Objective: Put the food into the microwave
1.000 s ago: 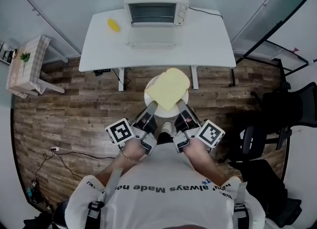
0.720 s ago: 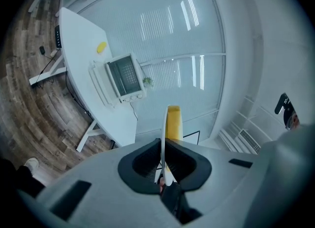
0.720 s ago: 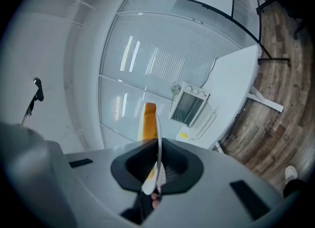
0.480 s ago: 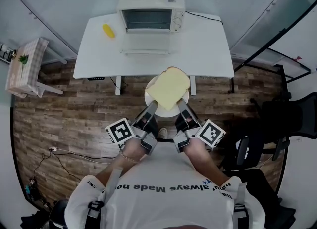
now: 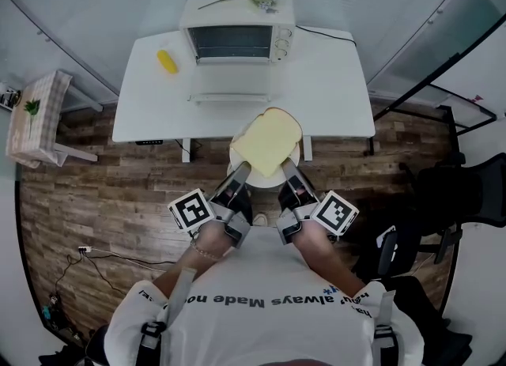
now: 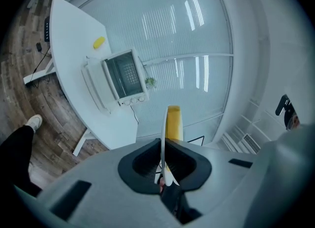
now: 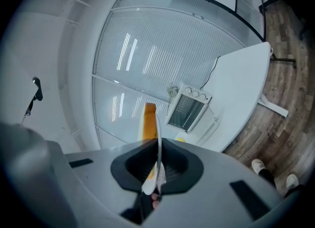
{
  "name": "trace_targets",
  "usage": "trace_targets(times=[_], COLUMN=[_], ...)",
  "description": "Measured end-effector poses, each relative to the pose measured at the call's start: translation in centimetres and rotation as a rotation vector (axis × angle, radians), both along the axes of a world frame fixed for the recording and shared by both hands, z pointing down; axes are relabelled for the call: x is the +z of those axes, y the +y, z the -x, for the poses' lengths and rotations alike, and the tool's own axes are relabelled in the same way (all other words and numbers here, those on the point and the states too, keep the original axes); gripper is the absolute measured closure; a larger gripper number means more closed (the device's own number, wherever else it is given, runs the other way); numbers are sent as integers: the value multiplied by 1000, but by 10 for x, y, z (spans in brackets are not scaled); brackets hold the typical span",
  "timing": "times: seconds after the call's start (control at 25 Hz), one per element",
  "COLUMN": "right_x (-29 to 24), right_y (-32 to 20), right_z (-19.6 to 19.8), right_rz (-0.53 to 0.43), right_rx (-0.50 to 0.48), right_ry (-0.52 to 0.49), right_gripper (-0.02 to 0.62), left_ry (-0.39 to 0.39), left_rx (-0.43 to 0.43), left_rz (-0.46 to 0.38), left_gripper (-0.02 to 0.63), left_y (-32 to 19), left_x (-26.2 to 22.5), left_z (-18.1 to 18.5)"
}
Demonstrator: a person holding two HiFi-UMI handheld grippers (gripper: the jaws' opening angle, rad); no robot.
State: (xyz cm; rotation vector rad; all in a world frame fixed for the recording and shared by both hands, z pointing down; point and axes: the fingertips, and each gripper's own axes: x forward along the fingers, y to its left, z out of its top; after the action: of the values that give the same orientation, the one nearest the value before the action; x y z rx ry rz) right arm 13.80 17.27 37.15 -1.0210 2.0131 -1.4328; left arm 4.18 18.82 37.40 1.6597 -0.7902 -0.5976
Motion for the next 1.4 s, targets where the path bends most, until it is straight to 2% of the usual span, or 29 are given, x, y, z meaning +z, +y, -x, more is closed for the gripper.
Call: trace_targets(times=[0.2, 0.68, 0.88, 1.0, 1.16, 1.28, 1.4], right_x=[1, 3, 2, 2, 2, 3, 6], right_y=[-48, -181, -232, -259, -287, -301, -310], right_z=[14, 85, 116, 131, 143, 146, 147], right_rz=[3, 15, 24, 23, 31, 35, 42], right_rx=[4, 2, -3, -2, 9, 17, 20], right_ry=[15, 36, 34, 37, 31, 35, 36], right_gripper=[571, 571, 571, 571, 571, 571, 571], left_ry=[35, 51, 0, 2, 50, 12, 22], left_rx=[0, -5, -1, -3, 4, 19, 20], left_rz=[0, 11, 14, 17, 21, 15, 30], left_gripper=[582, 581, 581, 581, 581, 581, 581], left_y=[-48, -180, -231, -258, -287, -303, -312], left_x=[-4, 0, 5, 6, 1, 5, 7], left_z=[12, 84, 118, 133, 142, 147, 147])
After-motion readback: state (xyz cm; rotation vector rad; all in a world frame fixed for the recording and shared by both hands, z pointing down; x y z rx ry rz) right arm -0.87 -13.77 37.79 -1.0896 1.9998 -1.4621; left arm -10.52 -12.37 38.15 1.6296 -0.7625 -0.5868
